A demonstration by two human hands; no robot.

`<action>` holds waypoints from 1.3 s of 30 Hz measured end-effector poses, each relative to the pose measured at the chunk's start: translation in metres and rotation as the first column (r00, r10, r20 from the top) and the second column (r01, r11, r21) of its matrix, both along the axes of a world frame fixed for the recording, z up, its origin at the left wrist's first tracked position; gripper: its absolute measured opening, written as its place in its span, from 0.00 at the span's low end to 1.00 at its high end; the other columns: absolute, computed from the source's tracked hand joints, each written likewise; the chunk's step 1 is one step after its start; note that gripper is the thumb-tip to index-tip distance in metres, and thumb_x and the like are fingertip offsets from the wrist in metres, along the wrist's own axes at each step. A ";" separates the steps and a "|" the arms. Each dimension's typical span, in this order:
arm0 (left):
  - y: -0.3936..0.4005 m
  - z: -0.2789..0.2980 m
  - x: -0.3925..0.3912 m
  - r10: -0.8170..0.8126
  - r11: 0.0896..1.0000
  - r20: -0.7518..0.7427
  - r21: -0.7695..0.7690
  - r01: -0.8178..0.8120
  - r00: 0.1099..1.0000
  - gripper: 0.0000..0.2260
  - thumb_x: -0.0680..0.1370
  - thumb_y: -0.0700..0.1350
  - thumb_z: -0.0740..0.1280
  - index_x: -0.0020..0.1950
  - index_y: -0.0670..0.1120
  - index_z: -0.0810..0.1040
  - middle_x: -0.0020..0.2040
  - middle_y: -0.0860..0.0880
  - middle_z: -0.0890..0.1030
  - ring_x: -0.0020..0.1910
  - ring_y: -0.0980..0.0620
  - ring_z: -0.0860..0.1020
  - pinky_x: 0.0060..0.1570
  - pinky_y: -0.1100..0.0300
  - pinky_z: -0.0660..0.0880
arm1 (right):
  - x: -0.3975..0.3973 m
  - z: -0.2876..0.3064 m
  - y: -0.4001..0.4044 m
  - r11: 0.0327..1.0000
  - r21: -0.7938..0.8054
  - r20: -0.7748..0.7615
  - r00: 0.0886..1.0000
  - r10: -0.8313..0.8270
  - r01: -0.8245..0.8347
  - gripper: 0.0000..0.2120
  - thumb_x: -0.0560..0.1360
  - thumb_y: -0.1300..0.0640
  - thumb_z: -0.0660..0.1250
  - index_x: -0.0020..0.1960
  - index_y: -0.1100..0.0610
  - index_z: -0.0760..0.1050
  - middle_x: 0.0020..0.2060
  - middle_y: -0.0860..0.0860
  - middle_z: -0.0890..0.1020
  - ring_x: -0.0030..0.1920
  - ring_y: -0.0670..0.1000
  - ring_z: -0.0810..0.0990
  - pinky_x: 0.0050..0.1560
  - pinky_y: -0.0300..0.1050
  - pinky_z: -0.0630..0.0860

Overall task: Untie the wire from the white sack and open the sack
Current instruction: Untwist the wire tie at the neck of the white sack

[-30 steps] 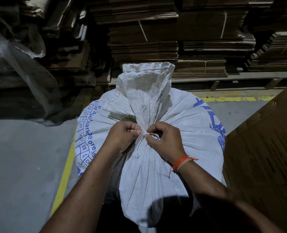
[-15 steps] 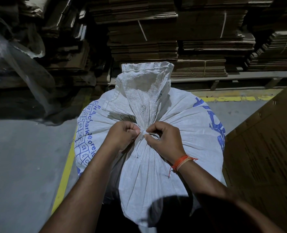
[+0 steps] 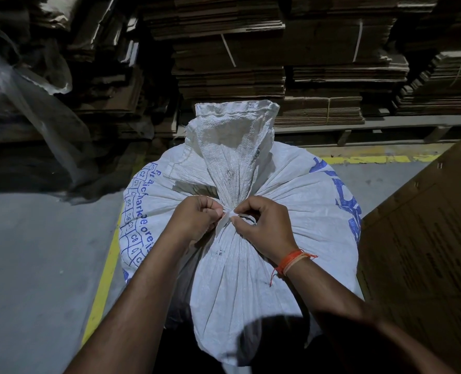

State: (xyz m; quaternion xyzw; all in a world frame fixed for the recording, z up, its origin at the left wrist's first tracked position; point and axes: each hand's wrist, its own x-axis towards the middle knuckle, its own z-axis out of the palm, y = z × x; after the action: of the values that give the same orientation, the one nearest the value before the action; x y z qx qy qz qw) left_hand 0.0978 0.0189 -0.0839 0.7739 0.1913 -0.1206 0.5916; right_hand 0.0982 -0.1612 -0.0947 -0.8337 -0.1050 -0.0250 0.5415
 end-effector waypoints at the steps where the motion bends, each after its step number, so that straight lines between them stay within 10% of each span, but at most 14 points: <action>1: 0.000 0.000 0.000 0.002 1.000 0.002 -0.006 -0.002 1.000 0.07 0.79 0.34 0.70 0.42 0.42 0.83 0.37 0.41 0.82 0.38 0.46 0.75 0.39 0.57 0.72 | 0.000 0.000 0.000 1.000 0.003 0.002 1.000 -0.001 0.001 0.04 0.70 0.61 0.78 0.42 0.58 0.83 0.37 0.47 0.85 0.41 0.46 0.84 0.45 0.41 0.83; 22: -0.004 0.003 -0.003 0.010 1.000 0.026 -0.019 -0.010 1.000 0.03 0.78 0.34 0.72 0.45 0.38 0.84 0.47 0.30 0.85 0.40 0.44 0.80 0.38 0.60 0.76 | -0.001 0.000 0.000 1.000 0.003 0.025 1.000 0.012 -0.012 0.04 0.70 0.61 0.78 0.42 0.57 0.83 0.37 0.46 0.84 0.41 0.45 0.84 0.47 0.44 0.84; 31: -0.003 0.002 -0.005 -0.014 1.000 0.052 -0.013 0.015 0.999 0.06 0.77 0.35 0.72 0.42 0.43 0.86 0.38 0.40 0.86 0.35 0.48 0.80 0.41 0.58 0.77 | 0.000 0.000 0.000 1.000 0.002 0.007 1.000 0.010 -0.011 0.04 0.70 0.61 0.78 0.42 0.57 0.83 0.37 0.47 0.85 0.41 0.45 0.85 0.47 0.44 0.84; 39: -0.008 0.012 -0.015 -0.095 0.995 0.089 -0.011 0.097 0.991 0.15 0.71 0.57 0.77 0.44 0.46 0.86 0.37 0.50 0.85 0.35 0.54 0.78 0.40 0.58 0.73 | 0.000 0.000 0.000 1.000 0.019 -0.017 1.000 0.018 -0.018 0.04 0.69 0.62 0.77 0.41 0.56 0.82 0.36 0.47 0.85 0.41 0.45 0.85 0.48 0.49 0.84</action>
State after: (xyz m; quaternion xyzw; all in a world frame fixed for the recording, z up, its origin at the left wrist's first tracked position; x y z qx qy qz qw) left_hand 0.0826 0.0111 -0.0720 0.7821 0.1265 -0.1159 0.5990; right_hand 0.0983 -0.1617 -0.0949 -0.8278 -0.1077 -0.0140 0.5503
